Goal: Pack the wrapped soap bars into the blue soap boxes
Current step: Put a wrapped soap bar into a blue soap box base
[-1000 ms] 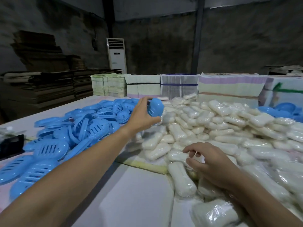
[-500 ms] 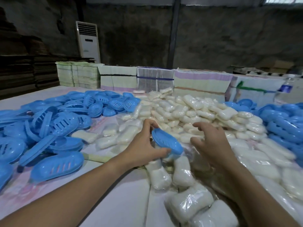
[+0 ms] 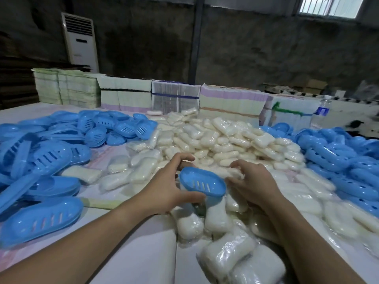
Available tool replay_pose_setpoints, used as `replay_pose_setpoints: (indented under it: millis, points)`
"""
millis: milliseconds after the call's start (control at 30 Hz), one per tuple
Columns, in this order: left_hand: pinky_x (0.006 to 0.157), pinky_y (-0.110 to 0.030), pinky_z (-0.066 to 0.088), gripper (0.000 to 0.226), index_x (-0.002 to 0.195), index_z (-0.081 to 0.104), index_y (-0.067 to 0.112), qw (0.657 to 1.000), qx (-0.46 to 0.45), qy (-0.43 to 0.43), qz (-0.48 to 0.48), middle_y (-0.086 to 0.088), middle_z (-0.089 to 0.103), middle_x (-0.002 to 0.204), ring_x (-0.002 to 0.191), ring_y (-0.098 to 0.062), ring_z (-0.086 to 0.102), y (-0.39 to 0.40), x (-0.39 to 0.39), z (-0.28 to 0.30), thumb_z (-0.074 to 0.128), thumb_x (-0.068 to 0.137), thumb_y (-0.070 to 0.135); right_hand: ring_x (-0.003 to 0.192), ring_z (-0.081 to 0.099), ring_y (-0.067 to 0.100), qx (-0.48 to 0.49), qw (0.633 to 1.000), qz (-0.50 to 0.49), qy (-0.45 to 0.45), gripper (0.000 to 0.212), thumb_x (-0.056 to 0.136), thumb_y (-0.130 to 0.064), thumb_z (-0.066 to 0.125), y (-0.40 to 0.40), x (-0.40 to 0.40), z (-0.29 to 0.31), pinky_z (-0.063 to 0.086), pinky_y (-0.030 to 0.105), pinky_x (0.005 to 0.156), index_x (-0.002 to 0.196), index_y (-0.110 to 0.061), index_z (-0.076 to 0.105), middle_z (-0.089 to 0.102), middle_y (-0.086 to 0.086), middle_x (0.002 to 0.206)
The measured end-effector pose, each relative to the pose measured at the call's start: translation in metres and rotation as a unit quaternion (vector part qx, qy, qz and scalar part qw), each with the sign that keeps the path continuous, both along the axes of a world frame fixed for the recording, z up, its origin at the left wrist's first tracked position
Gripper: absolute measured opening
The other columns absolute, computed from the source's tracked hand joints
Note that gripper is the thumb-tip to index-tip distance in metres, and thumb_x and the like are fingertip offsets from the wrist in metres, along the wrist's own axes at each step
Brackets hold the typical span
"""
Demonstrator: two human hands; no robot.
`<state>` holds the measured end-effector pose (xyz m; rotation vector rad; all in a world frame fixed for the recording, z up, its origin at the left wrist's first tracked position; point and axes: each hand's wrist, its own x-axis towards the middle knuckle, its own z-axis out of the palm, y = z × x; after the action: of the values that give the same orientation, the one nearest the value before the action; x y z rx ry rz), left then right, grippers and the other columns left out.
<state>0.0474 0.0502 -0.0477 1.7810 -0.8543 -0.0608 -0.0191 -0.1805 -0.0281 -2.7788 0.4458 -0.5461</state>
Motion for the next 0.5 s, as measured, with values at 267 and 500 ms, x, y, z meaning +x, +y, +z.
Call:
replay_pose_setpoints:
  millis: [267,500]
  points:
    - [0.085,-0.013,0.048,0.078,0.112,0.042,0.059,0.998,0.058,-0.025,0.000,0.022,0.058,0.116,0.107,0.001,0.059,-0.001,-0.001,-0.002,0.081,0.044,0.060,0.078,0.056,-0.001,0.132,0.991,-0.010,-0.004,0.053,0.068,-0.032,0.082,-0.010,-0.008,0.006,0.037,0.012,0.061,0.118,-0.031,0.065,0.062,-0.010,0.096]
    - [0.090,-0.017,0.047,0.081,0.115,0.040,0.059,0.997,0.076,-0.034,0.007,0.021,0.057,0.119,0.111,0.000,0.057,-0.002,-0.001,-0.004,0.082,0.045,0.059,0.073,0.053,-0.006,0.134,0.991,-0.004,-0.012,0.038,0.067,-0.025,0.082,-0.011,-0.013,0.011,0.038,0.004,0.056,0.102,-0.032,0.069,0.063,-0.007,0.092]
